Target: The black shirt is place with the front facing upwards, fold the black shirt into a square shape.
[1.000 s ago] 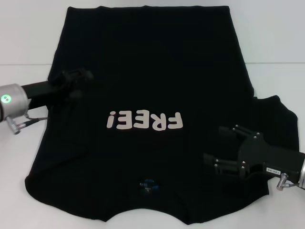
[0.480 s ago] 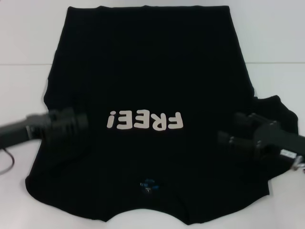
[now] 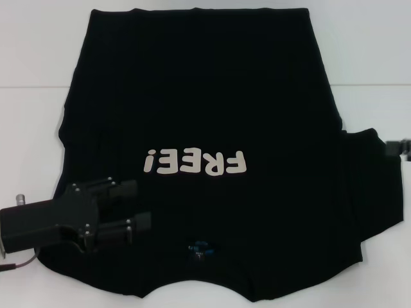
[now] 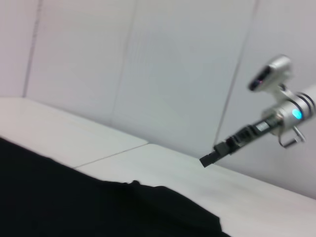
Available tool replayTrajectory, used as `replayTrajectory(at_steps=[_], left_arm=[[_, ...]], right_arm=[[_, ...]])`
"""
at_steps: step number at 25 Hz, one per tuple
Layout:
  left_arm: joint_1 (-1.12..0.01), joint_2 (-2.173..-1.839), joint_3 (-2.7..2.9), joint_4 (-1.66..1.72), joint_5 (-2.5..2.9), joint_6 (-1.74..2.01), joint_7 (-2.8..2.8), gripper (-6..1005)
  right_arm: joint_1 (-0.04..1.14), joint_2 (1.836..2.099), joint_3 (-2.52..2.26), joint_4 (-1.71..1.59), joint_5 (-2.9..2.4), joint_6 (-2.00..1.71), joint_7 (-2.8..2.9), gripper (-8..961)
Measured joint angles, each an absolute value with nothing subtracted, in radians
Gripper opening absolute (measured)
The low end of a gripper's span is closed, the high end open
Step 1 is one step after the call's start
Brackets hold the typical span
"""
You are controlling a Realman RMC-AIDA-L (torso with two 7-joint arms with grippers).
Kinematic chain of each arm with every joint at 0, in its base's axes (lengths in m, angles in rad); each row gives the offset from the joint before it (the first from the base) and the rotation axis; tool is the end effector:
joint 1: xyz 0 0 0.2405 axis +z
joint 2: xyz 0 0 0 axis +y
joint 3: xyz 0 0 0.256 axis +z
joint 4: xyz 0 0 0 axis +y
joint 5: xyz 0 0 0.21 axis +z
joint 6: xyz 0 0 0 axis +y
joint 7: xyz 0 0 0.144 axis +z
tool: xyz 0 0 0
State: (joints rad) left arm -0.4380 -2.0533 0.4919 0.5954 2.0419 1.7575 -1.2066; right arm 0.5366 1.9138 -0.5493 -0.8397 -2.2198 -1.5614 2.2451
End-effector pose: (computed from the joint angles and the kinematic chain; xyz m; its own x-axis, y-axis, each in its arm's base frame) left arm -0.2923 0.2855 0.0206 0.7415 0.2783 0.6105 0.4426 -0.8867 -0.1335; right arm 0.3045 0.3552 0.1085 0.3321 -0.8026 -0.4956 -0.9389 -0.3315 -0.0923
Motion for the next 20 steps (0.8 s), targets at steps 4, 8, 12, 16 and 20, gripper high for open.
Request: replayTrajectory(at_steps=[4,8,12,16,20], left_arm=[[-0.433,-2.061,0.487,0.604,2.042,1.763,-1.182,743],[-0.428,-2.064,0.485,0.604,2.042,1.758,-1.169,757],[-0.424,-2.064,0.485,0.602,2.041,1.757,-1.171,774],[-0.423,-2.066,0.486,0.598,2.043,1.757,-1.173,778],[-0.42,-2.067,0.486,0.596,2.045,1.759,-1.175,778]], right_arm=[[0.602,1.89,-0.545,-0.948,-2.441,-1.626,2.529,945],[0.682,1.91,-0.547,-0.955,-2.674,-1.605,2.588,944],[0.728,1.923,-0.575,-0.838,-2.737,-1.506,2.594,944],[0.756,1.916,-0.585,-0.725,-2.74,-1.411,2.588,945],[0.761,1.911,-0.61,-0.7,-2.741,-1.362,2.598,945]])
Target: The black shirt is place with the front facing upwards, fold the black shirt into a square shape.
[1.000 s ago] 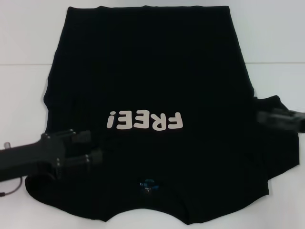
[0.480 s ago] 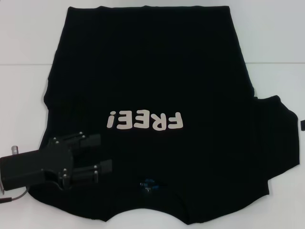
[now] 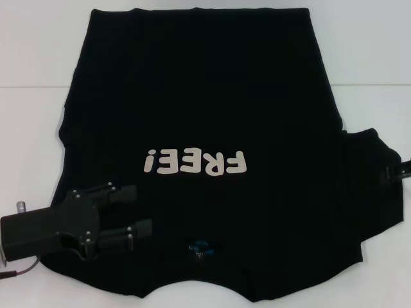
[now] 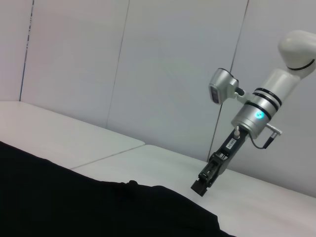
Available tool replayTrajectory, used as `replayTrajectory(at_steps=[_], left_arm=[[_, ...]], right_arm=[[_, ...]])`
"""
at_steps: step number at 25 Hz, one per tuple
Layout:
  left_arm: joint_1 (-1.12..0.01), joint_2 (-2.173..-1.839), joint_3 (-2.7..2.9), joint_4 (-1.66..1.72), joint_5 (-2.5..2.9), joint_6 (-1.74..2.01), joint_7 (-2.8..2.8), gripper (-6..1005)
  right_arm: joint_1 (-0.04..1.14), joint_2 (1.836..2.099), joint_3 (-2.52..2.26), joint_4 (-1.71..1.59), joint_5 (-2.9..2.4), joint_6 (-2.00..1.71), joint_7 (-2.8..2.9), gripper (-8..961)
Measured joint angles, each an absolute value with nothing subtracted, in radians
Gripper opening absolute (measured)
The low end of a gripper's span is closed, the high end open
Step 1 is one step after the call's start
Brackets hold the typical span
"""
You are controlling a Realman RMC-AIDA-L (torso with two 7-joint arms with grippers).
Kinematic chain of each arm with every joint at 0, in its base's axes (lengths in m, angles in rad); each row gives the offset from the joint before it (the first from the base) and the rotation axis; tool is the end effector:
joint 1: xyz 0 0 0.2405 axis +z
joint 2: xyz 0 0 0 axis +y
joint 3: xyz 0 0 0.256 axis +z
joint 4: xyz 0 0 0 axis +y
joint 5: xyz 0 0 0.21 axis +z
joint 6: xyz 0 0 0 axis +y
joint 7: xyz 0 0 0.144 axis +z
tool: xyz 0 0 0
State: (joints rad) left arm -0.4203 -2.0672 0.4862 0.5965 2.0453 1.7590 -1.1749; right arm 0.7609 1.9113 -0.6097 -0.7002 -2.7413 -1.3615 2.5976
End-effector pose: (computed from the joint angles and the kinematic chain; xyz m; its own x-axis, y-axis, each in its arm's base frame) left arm -0.2948 0.2789 0.0158 0.7425 0.2668 0.6144 0.4379 -0.8875 -0.1438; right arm 0.3075 0.3988 0.0790 0.1715 -0.9452 -0.2777 -0.9226 -0.0552 -0.3818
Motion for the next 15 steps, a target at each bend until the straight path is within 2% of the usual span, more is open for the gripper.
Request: replayTrajectory(at_steps=[6,15], left_arm=[[-0.417,-2.07,0.486,0.592,2.044,1.756,-1.175,777],[-0.417,-2.071,0.486,0.592,2.046,1.757,-1.175,778]], right_arm=[[0.756,1.907,-0.616,-0.689,-2.742,-1.318,2.608,945],[0.768,1.926,-0.627,-0.642,-2.741,-1.262,2.598,945]])
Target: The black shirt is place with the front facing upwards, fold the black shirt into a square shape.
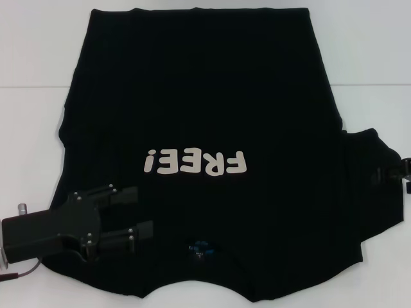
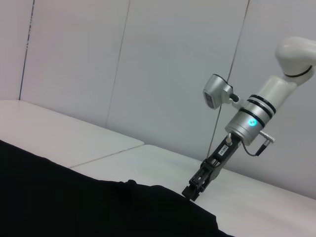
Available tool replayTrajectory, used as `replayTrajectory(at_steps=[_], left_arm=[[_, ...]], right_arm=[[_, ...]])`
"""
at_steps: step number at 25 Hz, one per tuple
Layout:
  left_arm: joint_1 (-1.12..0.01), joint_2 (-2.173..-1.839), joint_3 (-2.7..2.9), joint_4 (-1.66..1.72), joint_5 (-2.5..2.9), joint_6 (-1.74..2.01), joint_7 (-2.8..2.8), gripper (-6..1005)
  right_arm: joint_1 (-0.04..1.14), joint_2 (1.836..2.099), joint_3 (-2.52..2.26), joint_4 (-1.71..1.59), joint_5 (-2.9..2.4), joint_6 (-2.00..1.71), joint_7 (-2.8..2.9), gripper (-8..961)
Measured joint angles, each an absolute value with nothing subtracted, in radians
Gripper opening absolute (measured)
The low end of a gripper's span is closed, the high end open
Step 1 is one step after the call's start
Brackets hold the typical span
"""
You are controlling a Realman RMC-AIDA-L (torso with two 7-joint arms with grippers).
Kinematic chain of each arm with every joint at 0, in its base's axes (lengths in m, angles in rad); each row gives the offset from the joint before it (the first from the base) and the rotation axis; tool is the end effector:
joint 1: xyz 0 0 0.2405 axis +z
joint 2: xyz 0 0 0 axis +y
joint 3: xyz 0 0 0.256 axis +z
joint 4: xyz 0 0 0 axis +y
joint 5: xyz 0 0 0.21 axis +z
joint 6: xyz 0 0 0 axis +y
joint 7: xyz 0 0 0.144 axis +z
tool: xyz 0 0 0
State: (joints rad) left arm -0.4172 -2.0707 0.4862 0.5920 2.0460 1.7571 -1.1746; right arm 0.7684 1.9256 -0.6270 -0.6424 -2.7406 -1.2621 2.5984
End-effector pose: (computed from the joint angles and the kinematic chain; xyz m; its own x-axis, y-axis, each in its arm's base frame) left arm -0.2952 0.2774 0.0136 0.7380 0.2733 0.6170 0.4438 -0.8853 -0.1387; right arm 0.3122 0.4036 0.0639 0.1765 -0.9380 -0.2983 -0.9155 -0.0451 -0.3997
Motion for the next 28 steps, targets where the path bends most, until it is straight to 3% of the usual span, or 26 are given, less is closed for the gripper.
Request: replayTrajectory(at_steps=[28], left_arm=[[-0.417,-2.072,0.486,0.592,2.042,1.756,-1.173,778]], right_arm=[[0.776,1.933,-0.65,-0.607,-2.677,-1.261,2.568,941]])
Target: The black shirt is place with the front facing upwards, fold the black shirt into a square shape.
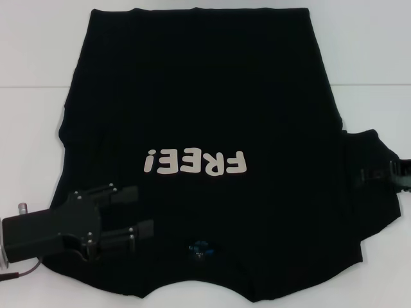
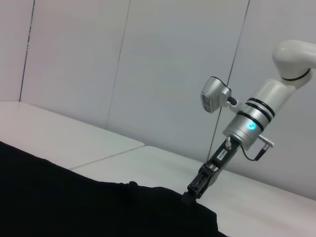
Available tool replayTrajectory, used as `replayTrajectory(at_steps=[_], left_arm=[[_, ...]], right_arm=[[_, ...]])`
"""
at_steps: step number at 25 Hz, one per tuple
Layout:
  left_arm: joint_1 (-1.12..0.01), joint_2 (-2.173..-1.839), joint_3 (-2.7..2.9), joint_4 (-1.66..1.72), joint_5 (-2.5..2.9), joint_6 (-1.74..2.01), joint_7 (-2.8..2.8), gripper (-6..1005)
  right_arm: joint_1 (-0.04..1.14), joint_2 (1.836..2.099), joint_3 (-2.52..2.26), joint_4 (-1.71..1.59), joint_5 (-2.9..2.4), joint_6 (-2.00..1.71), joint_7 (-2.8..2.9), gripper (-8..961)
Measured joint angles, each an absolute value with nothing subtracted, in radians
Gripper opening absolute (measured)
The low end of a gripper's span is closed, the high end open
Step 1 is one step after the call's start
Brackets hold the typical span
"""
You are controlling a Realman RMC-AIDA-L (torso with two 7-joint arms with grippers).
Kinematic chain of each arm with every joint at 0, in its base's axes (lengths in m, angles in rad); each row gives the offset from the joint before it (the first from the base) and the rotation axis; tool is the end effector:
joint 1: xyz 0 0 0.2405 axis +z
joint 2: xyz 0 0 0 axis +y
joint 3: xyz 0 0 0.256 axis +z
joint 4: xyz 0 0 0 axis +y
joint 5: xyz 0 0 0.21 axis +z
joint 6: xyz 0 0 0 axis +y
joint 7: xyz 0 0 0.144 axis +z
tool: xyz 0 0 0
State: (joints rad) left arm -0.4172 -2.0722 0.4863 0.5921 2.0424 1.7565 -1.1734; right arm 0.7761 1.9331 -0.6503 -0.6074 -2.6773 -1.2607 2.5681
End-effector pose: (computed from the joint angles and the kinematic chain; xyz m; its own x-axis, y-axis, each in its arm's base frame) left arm -0.2947 0.2776 0.0134 0.7365 0.2708 0.6199 0.4435 -0.8852 -0.1402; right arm 0.3032 0.4036 0.0492 0.1928 -0.9400 -0.2814 -0.9325 -0.0862 -0.3507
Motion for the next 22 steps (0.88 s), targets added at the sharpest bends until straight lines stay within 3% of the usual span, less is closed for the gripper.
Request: replayTrajectory(at_steps=[15,22], left_arm=[[-0.423,-2.072,0.486,0.592,2.038,1.756,-1.173,778],[-0.424,-2.071,0.485,0.593,2.039,1.759,-1.173,777]], right_arm=[[0.764,1.922,-0.667,-0.601,-2.649,-1.262,2.556,938],[0.764,1.919,-0.683,-0.598,-2.653,-1.262,2.558,666]])
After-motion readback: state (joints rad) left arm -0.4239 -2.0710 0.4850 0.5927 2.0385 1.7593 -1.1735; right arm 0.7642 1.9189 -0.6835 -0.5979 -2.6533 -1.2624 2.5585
